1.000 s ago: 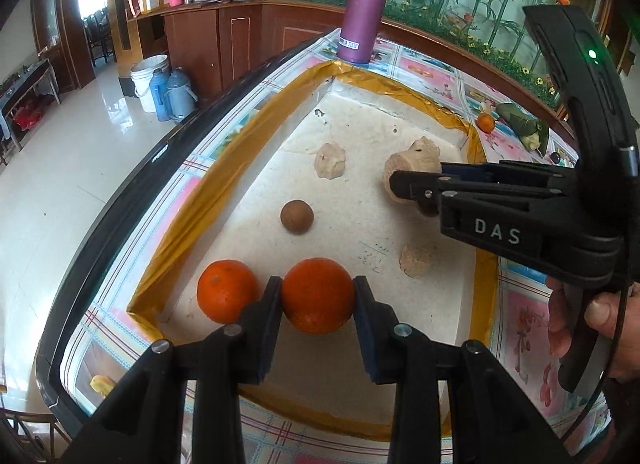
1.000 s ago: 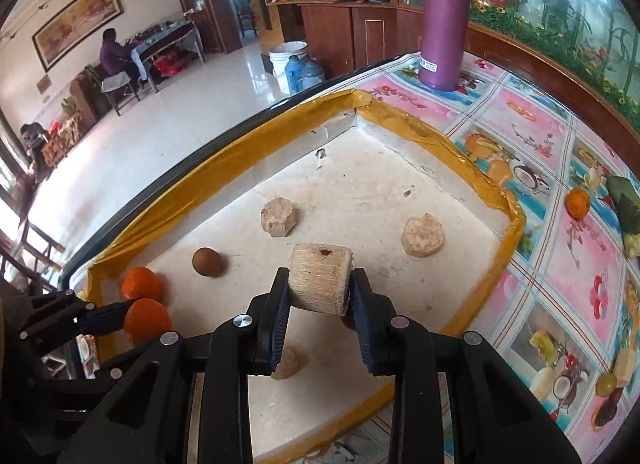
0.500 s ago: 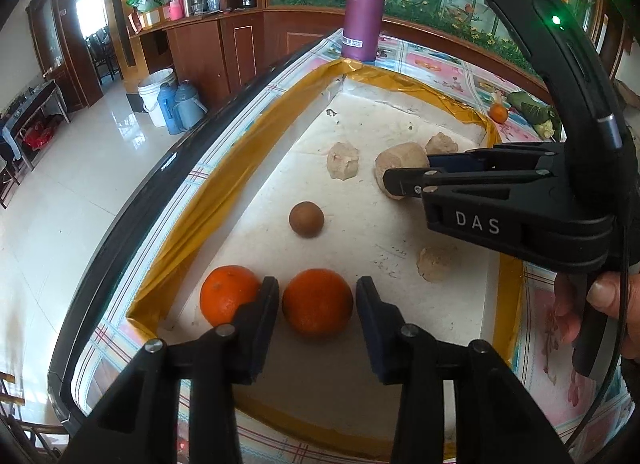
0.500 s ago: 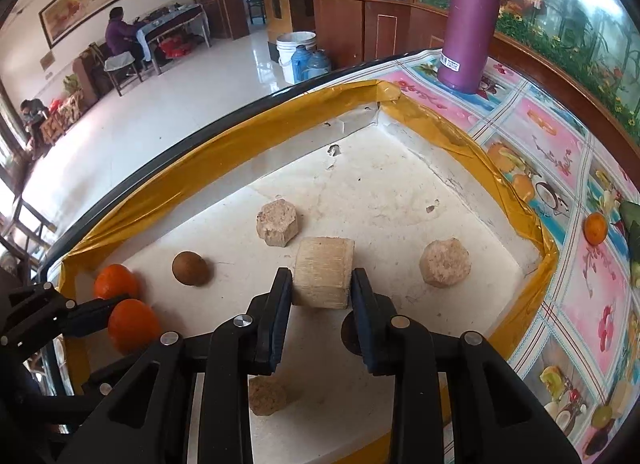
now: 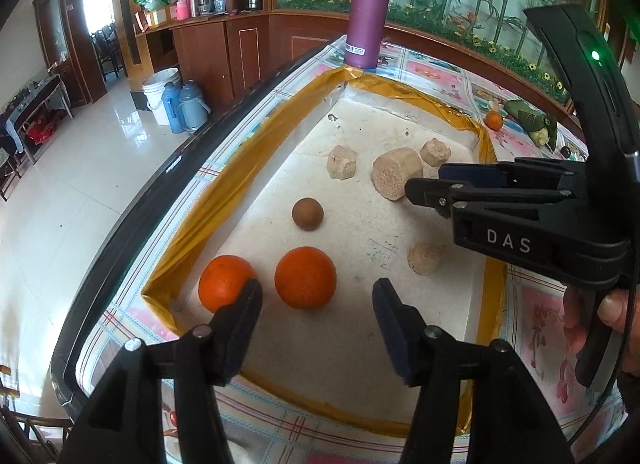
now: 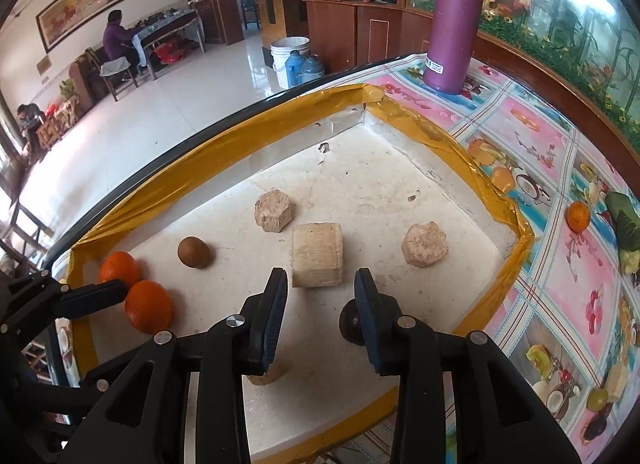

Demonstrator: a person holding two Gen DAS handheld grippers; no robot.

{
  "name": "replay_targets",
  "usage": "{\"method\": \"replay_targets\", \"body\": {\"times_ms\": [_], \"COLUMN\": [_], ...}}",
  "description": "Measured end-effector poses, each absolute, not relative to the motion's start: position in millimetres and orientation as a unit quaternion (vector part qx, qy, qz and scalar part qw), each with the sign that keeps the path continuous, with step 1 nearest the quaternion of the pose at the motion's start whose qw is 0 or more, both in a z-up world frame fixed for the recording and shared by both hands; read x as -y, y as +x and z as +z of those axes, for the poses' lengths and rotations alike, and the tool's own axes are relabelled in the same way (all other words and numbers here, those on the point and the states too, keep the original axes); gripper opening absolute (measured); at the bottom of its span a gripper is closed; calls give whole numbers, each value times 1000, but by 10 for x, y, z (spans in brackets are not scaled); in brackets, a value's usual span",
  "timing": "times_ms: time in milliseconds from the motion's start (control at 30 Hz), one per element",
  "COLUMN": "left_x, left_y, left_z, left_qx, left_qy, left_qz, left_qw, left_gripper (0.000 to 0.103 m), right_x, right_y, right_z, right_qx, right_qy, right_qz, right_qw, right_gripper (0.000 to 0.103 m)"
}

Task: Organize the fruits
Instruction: 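Move both tools back over the remaining fruits on the table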

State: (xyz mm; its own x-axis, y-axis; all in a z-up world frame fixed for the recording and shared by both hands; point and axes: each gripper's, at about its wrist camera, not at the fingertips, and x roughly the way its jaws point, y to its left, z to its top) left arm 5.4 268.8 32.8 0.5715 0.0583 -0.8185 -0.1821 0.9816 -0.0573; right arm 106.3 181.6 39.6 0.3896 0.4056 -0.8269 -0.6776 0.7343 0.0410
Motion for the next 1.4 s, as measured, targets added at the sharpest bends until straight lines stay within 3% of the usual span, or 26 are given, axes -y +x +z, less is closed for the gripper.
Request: {"method": "replay_targets", "body": {"times_ms": [300,500,1067,1400], "left_x": [-2657,-2447,-1409,-745], "left_y": [-77,-131,-11,203], "left_z": [455,563,763,594], "left_qx": [-443,-417,-380,-426], "left_qy": [-77,-75,-70,-75], "left_qz": [87,93,32,-22], "left_qw": [889,901,922,901], "left_gripper": [80,102,103,103], "right_x": [-1509,-1096,421,1453], "right_y": [800,642,293,264], "right_z": [531,618,698,547], "right_qx": [-440,-438,-441,-455], "right_qy": [-134,-110,-36,12], "right_qz": [315,292,194,118], "right_qw": [830,843,875,883], "right_gripper": [36,40,45,46]}}
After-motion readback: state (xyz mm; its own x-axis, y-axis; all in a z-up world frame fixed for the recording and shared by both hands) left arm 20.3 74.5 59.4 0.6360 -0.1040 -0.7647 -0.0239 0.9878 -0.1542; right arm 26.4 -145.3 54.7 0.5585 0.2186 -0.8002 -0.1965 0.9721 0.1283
